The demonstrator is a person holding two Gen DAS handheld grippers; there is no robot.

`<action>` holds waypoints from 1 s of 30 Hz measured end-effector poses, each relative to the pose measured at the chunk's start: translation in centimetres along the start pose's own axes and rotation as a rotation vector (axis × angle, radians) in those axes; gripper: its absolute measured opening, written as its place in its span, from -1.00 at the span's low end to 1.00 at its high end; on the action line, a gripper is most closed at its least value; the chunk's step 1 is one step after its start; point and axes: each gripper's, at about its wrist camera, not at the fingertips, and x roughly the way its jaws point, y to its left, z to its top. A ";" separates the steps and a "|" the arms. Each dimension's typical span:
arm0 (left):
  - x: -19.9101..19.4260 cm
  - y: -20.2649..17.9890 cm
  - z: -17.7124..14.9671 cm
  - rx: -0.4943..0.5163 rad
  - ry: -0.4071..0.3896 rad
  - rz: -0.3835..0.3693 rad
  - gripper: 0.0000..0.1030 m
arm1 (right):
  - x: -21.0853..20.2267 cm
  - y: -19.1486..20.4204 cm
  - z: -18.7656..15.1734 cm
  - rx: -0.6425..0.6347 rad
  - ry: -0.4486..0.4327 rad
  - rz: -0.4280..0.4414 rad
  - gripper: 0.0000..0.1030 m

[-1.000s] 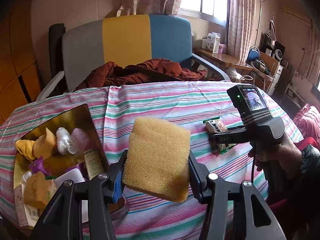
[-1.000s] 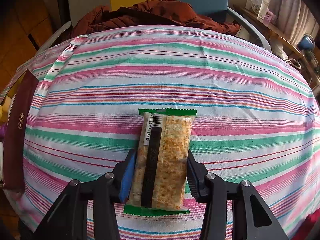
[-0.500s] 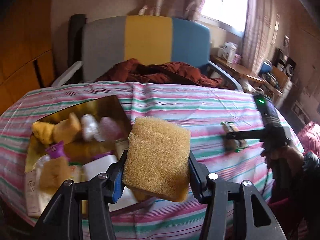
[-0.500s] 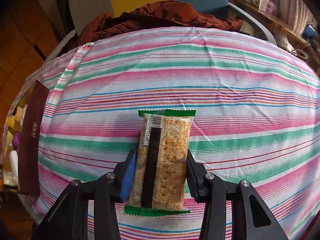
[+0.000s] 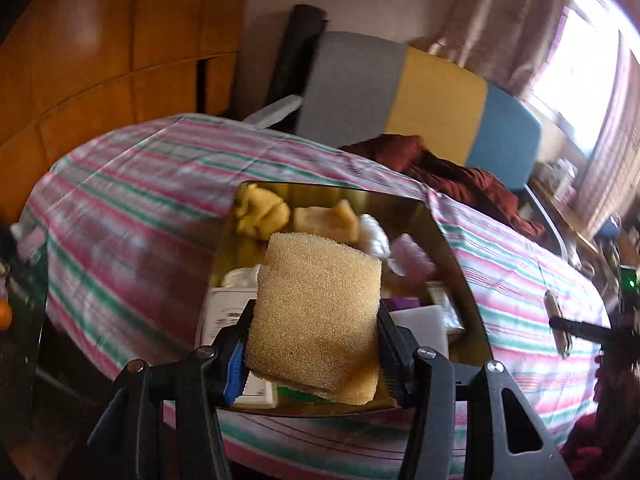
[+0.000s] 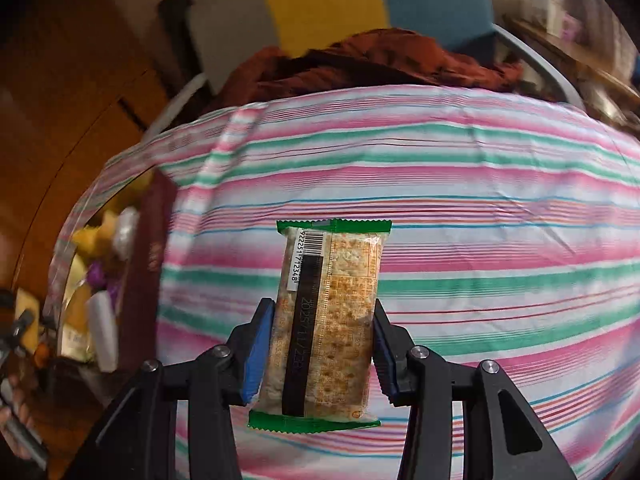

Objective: Organize objects
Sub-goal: 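Carry the sponge and snack bar to the tray with both grippers, then open both grippers to release the sponge and snack bar into the tray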

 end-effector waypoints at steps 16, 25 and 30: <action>4.2 -4.1 1.0 0.033 0.065 -0.136 0.12 | 4.4 21.6 3.7 -0.286 0.018 0.217 -0.10; 5.7 -4.2 -0.7 0.037 0.101 -0.104 0.55 | 6.6 22.8 4.4 -0.268 0.018 0.188 0.38; 5.0 -3.5 -1.0 0.040 0.078 -0.033 0.55 | 6.1 21.3 3.1 -0.238 0.004 0.147 0.61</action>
